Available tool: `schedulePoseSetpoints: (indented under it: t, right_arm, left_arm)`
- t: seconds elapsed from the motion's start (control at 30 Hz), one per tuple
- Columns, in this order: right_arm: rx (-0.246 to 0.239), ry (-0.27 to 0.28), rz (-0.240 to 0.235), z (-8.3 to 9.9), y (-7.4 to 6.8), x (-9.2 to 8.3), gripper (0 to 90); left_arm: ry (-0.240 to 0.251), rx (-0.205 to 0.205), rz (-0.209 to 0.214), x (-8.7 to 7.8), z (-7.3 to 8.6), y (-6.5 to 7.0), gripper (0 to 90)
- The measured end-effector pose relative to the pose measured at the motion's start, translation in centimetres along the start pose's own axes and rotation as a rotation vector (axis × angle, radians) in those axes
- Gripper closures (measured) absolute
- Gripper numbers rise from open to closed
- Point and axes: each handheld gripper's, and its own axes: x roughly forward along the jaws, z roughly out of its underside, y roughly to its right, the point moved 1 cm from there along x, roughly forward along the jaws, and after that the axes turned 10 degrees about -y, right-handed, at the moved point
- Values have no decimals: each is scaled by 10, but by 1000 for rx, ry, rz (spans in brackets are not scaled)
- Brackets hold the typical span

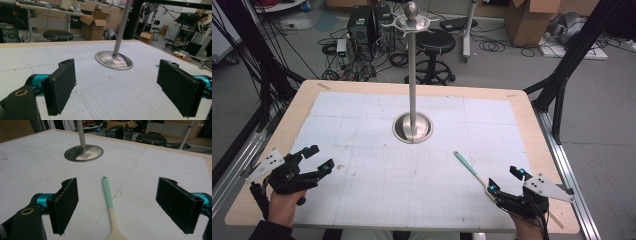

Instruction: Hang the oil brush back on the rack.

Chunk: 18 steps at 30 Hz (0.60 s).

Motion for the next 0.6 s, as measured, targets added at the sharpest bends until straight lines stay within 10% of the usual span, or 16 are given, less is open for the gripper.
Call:
schedulePoseSetpoints:
  t: [0.6]
  right_arm:
    - [-31, -49, -41, -4, -5, 18, 169]
  left_arm:
    - [-16, 4, 2, -1, 3, 3, 162]
